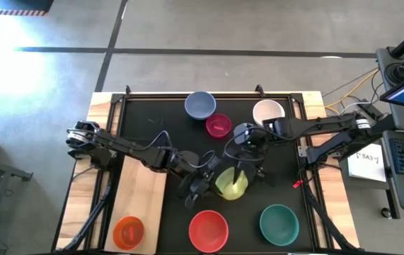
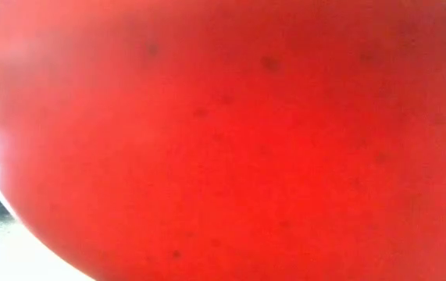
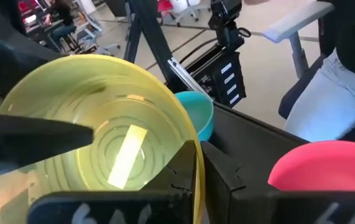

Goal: Place and stack bowls onto a shelf
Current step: Stack the yellow bowl on the light orange bowl on the shelf

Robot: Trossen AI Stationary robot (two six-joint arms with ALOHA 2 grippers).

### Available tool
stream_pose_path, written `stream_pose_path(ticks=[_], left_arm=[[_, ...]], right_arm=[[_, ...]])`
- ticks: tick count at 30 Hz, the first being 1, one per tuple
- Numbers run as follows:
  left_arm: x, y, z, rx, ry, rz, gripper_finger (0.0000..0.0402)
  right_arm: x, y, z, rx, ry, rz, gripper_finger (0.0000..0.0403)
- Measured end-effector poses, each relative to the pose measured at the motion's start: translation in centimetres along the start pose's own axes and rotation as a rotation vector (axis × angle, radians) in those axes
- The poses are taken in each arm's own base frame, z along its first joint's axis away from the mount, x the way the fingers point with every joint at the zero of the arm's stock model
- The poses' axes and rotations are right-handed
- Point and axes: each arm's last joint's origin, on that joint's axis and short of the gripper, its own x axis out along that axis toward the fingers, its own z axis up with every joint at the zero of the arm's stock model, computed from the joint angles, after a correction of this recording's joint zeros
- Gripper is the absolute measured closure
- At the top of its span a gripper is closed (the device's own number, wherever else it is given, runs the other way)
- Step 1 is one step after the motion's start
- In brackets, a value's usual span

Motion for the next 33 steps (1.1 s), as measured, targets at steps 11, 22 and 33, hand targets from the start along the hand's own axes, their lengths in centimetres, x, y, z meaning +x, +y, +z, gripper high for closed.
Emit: stream_pose_path(ticks=[11,22,33], left_arm=[[-1.6,2.6,-1.1,-0.038,0.042,0.032,0.04],[-2.7,5.1,-1.0,-0.14,0.072,0.073,0.0401],[-4.2,7.3,-0.7,-0.328,0.306,0.297,0.0401]], right_arm=[[-2.9,1.2,0.4,0.116,0.086,-0.313,0.0163],[-6.3,3.0,1.3,0.024,0.088,-0.62,0.0166],[-7.6,2.9,0.9,0.083,0.176,-0.884,0.0168]])
